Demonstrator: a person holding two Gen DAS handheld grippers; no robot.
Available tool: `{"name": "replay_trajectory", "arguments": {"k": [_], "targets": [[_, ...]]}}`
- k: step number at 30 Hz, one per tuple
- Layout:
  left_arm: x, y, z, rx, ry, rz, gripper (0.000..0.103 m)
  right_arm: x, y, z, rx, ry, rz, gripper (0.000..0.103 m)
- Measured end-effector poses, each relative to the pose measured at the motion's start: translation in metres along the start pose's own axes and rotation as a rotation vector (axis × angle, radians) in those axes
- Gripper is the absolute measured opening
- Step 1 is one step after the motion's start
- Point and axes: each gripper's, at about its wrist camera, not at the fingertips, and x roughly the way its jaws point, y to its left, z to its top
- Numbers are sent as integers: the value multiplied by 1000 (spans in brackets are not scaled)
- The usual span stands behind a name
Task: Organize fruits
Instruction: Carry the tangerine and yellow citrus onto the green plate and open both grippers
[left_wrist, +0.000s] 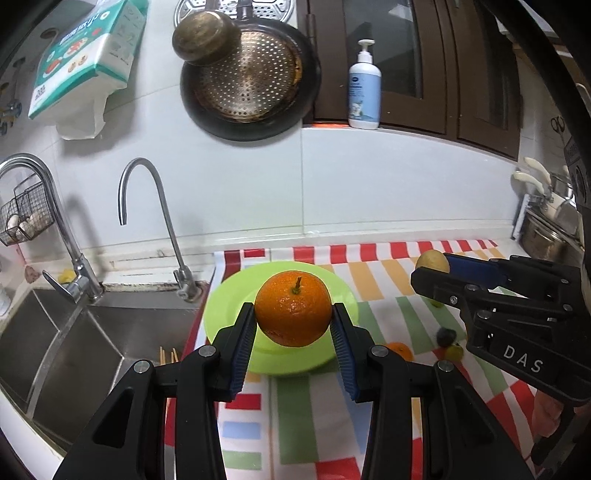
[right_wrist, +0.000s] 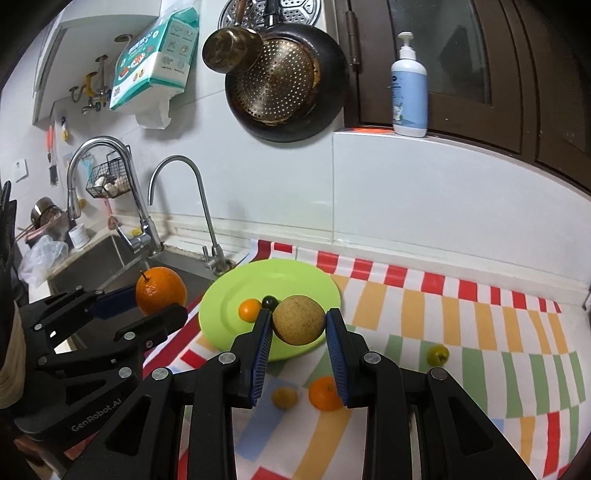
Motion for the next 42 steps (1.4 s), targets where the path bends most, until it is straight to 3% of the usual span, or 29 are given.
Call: {"name": "replay_trajectory", "arguments": {"k": [7, 17, 32, 42], "targets": [[27, 15, 8, 7, 18, 28, 40, 31, 3, 17, -9, 26, 41, 31], [78, 33, 16, -13, 72, 6, 40, 88, 1, 36, -28, 87, 70, 31], [171, 55, 20, 14, 233, -39, 40, 195, -9, 45, -19, 301, 111, 31], [205, 61, 12, 9, 305, -57, 40, 233, -12, 40, -23, 390, 114, 31]]}}
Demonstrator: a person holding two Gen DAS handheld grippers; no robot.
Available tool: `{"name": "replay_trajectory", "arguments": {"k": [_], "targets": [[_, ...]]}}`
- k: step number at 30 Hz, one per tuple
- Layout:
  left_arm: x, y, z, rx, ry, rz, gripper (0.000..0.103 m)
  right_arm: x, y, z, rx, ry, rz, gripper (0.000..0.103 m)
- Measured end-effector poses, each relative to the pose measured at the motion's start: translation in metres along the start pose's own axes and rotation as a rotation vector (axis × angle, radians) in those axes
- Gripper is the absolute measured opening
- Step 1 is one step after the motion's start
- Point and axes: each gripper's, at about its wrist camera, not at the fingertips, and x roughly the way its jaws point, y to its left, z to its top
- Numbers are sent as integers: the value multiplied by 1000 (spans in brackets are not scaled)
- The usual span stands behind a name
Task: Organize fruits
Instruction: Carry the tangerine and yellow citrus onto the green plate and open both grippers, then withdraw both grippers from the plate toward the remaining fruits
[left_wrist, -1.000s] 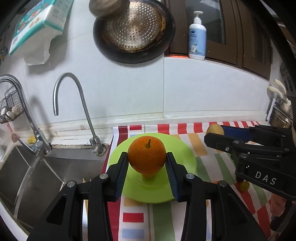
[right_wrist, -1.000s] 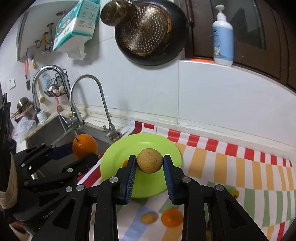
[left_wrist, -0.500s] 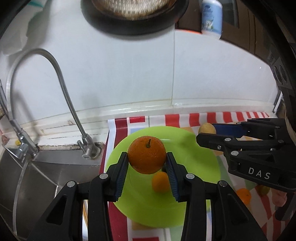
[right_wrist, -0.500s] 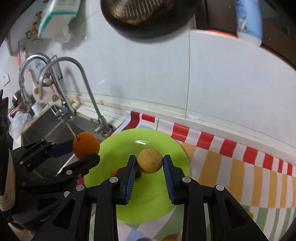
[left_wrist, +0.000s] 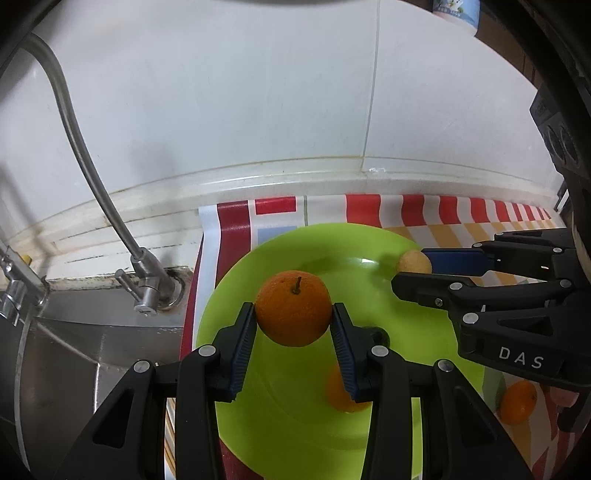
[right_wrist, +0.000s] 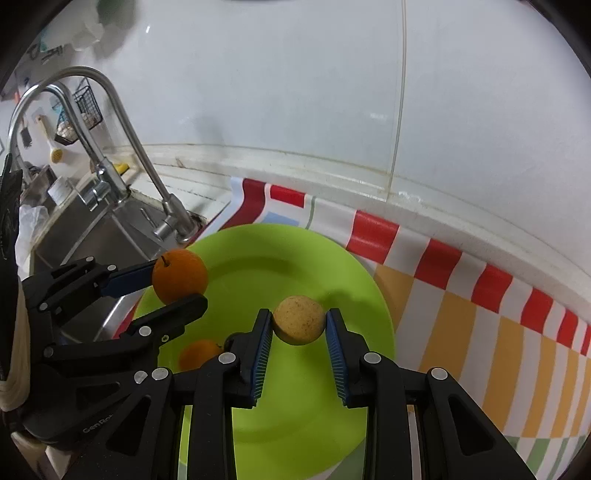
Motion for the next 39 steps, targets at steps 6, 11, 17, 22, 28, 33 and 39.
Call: {"name": "replay_trajectory", "arguments": {"k": [6, 11, 17, 22, 28, 33, 39], "targets": [[4, -3, -2, 2, 15, 11, 46, 6, -6, 1, 28, 10, -9, 33], [-14, -6, -3, -1, -27, 34, 51, -9, -8, -3, 48, -22, -22, 37], [-50, -16, -7, 0, -78, 46, 57, -49, -5, -16, 51, -104, -43, 37], [-83, -29, -13, 8, -138, 52, 61, -86, 0, -30, 44, -172, -51, 37], [-125, -43, -23, 16, -213, 61, 68, -125, 3, -50, 48, -234, -76, 42], [-156, -55, -32, 14, -253, 55, 74, -153, 2, -71, 80, -273, -111, 50], [-175, -69, -47, 8, -272, 49, 79, -183, 2, -98, 112, -316, -160, 59]]}}
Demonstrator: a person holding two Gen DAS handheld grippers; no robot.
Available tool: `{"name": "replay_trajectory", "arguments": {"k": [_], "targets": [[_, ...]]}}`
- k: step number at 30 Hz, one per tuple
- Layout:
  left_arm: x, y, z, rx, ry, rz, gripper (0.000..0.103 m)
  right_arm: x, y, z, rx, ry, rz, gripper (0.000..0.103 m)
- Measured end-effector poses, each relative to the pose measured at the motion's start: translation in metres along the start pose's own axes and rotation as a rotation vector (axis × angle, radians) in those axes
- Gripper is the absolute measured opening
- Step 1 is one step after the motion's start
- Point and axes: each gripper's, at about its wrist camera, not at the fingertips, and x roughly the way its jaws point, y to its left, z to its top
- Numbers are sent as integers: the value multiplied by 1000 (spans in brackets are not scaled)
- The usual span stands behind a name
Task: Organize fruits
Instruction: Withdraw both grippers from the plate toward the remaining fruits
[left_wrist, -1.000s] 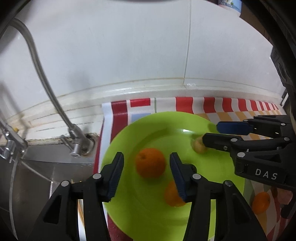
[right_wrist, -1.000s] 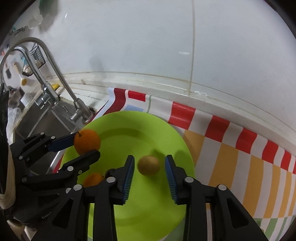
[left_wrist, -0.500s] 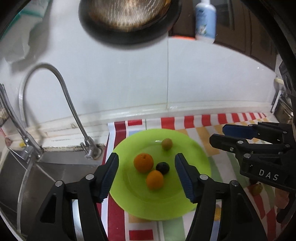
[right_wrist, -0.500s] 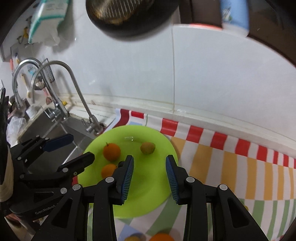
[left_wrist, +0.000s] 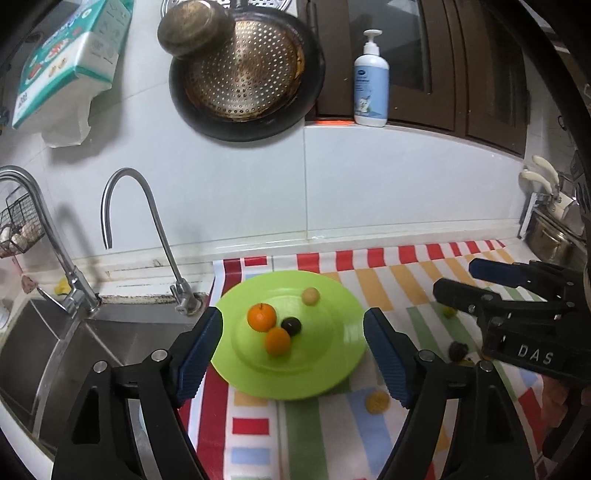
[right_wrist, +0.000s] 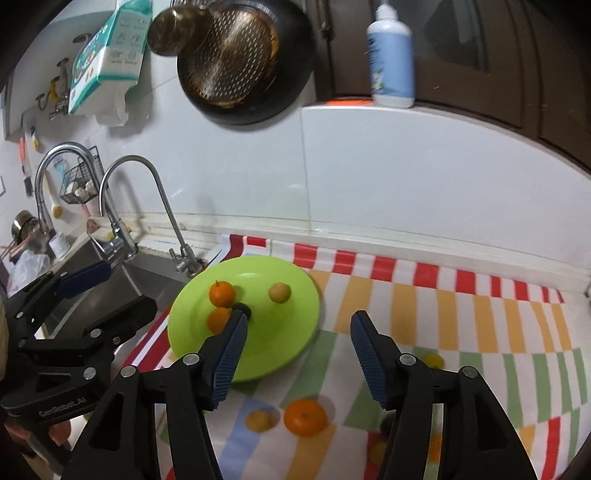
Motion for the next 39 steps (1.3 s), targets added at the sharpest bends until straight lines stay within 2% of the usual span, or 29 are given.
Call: {"name": "replay_trajectory", "arguments": {"k": [3, 5, 7, 18, 26, 39], "targets": [[-10, -7, -7, -4, 1, -18, 83, -19, -5, -9, 15, -21, -31, 59], [-13, -14, -11, 20, 2, -21, 84, -28, -9, -15, 27, -33, -54, 65], [-14, -21, -15, 42, 11, -16, 84, -36, -14, -22, 40, -46, -84, 67], [-30, -46, -40, 70, -7, -8, 85, -63, -35, -59, 104, -45, -191, 67], [-29, -63, -61, 124, -3, -7, 87, -79, -45, -87, 82, -60, -279, 67], [-11, -71, -83, 168, 32, -68, 87, -65, -43, -113, 67, 0, -211, 67]]}}
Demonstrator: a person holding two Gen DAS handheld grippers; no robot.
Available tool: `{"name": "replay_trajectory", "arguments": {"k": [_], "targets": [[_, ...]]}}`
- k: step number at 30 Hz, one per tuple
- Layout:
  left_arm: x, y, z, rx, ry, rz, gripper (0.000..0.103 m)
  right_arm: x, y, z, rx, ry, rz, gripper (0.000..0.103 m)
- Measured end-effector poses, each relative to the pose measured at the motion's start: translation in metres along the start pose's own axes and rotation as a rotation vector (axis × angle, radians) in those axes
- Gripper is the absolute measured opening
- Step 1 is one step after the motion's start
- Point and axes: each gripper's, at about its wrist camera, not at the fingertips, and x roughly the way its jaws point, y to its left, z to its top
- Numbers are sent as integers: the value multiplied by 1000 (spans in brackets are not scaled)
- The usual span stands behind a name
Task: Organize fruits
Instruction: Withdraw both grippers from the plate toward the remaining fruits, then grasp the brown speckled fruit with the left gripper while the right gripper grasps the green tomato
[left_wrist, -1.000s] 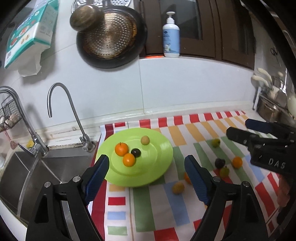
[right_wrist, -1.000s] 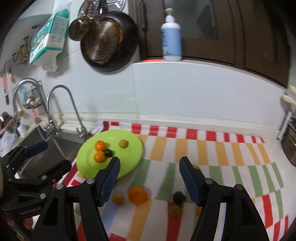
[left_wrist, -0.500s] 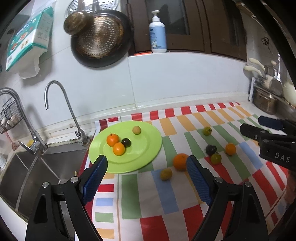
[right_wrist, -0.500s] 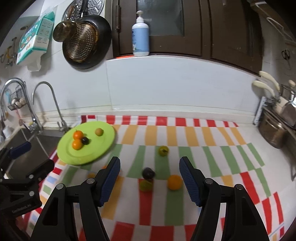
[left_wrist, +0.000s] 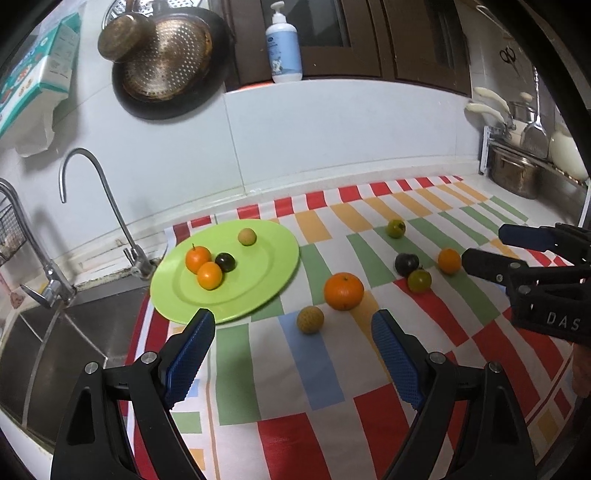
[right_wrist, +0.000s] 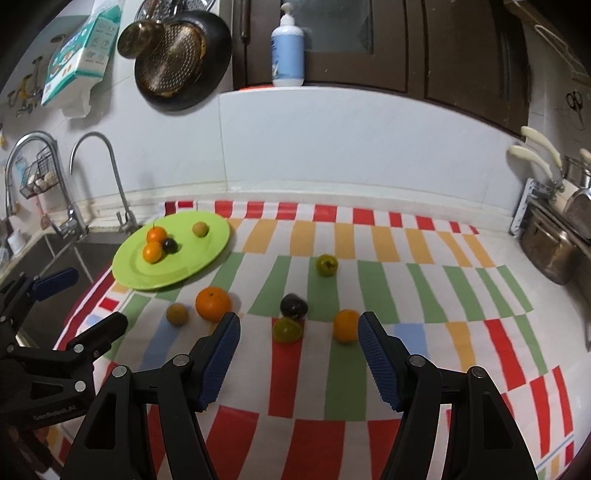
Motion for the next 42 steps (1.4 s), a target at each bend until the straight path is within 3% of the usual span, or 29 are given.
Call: {"name": "replay_trajectory", "arguments": {"k": [11, 15, 26, 42], "targets": [[34, 0, -5, 19, 53, -33, 81, 34, 4, -9, -39, 76, 19, 62], [51, -1, -6, 24, 93, -57, 70, 51, 1, -9, -36, 110, 31, 58], [87, 0, -8, 14, 186, -107, 55, 85, -1, -9, -33, 176, 58, 49], [109, -1, -4, 4, 237, -137, 29, 108, -1, -9, -17, 223, 74, 36]]}}
